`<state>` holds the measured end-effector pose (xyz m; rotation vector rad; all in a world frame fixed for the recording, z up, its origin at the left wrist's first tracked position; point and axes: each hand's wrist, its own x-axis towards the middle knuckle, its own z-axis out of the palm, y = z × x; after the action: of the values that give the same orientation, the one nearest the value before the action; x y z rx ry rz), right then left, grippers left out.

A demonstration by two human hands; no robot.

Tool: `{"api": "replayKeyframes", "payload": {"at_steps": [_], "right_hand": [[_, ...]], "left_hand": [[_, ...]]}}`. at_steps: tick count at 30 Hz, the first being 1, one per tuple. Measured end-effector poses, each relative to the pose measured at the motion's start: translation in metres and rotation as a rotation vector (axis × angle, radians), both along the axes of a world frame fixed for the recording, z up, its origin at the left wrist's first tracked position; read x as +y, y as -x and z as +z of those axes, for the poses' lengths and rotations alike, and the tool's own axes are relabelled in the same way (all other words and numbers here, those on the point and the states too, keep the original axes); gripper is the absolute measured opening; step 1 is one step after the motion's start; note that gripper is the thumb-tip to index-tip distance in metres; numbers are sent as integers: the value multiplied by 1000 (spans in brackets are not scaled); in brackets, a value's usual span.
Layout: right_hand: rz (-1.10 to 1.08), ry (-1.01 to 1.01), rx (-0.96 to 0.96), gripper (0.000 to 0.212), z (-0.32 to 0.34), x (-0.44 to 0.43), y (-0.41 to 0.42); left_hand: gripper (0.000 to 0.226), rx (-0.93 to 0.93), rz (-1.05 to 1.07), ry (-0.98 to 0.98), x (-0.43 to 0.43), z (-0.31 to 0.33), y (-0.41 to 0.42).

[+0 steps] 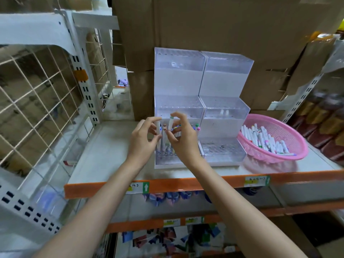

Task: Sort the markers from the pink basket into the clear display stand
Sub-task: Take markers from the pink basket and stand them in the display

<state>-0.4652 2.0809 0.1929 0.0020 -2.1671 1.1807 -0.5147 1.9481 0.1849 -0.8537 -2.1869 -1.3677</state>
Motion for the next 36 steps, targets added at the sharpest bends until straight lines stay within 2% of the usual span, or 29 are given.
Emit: {"api": "replayKeyframes", "payload": {"at_steps": [18, 36], "right_hand": [[-12, -99, -29, 52, -8, -3, 1], [-24, -68, -85, 45, -11, -1, 1]], "left_hand": [[36, 4, -94, -7, -3, 3, 1], [33, 2, -95, 110, -8, -23, 0]]}}
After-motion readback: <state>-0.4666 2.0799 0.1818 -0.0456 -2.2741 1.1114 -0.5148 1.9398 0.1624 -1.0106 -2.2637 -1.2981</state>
